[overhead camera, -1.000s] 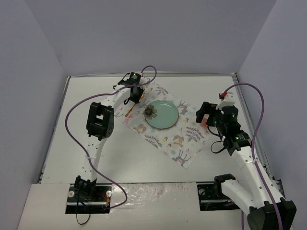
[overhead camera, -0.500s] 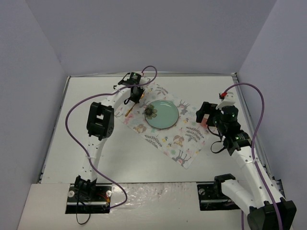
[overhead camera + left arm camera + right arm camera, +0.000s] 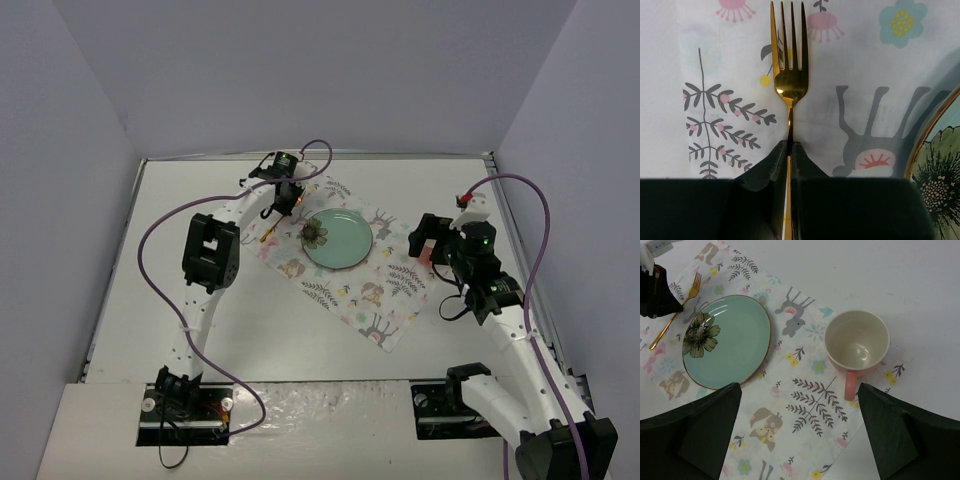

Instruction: Set the dinner table for one person

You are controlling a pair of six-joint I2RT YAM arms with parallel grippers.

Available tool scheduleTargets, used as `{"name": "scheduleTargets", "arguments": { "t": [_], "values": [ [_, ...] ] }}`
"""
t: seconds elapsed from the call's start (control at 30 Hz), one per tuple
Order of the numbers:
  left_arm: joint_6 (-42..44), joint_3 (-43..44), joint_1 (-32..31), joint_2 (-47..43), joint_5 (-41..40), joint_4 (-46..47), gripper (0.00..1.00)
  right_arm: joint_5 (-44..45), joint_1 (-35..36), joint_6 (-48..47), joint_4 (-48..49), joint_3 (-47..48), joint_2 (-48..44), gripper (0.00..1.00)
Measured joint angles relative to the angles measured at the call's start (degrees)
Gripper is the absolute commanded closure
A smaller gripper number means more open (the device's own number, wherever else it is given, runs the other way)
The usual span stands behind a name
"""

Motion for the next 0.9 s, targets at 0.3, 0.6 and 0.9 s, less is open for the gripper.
{"name": "scheduleTargets", "arguments": {
  "t": [0.3, 0.6, 0.9],
  "values": [
    [0.8, 0.07, 0.0, 0.0, -2.18, 0.19, 0.65, 0.0, 0.0, 0.0, -0.03, -0.43, 0.0, 0.0],
    [-0.17, -0.5, 0.0, -0.92, -3.58, 0.19, 0.5, -0.02, 0.0, 0.01, -0.02, -0.47, -0.59, 0.0],
    [-12.26, -19.63, 2.43, -20.43, -9.24, 2.75, 0.25, -0.35, 0.0, 0.02, -0.01, -0.59, -2.46, 0.0]
  ]
}}
